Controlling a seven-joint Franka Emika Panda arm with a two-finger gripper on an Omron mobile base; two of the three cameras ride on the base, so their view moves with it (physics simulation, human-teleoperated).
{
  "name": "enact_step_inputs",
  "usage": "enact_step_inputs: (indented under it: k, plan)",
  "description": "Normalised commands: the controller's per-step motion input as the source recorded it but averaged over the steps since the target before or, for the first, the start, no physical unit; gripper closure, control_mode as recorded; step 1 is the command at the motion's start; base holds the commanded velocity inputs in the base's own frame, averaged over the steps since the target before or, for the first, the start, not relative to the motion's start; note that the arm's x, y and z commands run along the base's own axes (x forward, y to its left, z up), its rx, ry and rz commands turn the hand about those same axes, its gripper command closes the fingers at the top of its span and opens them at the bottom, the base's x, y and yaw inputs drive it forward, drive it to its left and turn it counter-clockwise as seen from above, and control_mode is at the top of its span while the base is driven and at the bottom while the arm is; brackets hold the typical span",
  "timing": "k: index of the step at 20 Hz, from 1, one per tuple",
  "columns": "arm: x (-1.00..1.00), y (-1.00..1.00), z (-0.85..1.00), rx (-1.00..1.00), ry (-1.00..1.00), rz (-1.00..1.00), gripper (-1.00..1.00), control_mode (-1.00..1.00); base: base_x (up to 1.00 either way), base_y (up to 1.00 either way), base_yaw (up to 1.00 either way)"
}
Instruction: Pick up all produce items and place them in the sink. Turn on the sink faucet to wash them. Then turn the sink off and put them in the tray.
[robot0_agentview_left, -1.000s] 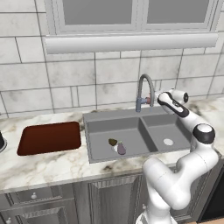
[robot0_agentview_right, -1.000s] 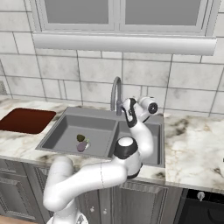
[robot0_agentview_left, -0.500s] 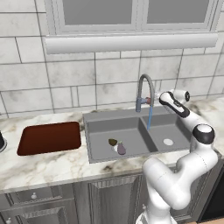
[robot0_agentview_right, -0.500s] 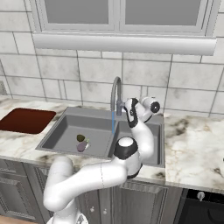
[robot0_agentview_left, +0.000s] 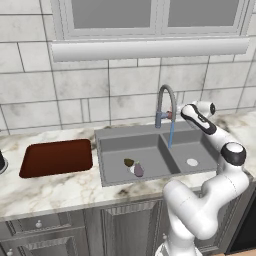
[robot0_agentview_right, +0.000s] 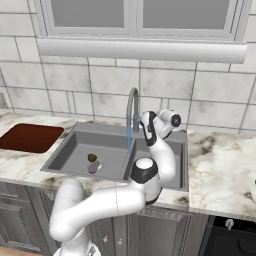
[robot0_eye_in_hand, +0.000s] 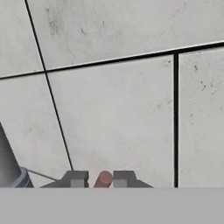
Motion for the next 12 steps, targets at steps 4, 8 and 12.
enact_step_inputs:
  k: [4,8,12]
  plan:
    - [0.0,0.41,0.0,0.0,0.0,0.11,1.0,-1.0,0.0,0.0,0.0]
    - [0.0,0.46,0.0,0.0,0.0,0.14,1.0,-1.0,0.0,0.0,0.0]
    - [0.0,0.61,0.0,0.0,0.0,0.15,1.0,-1.0,0.0,0.0,0.0]
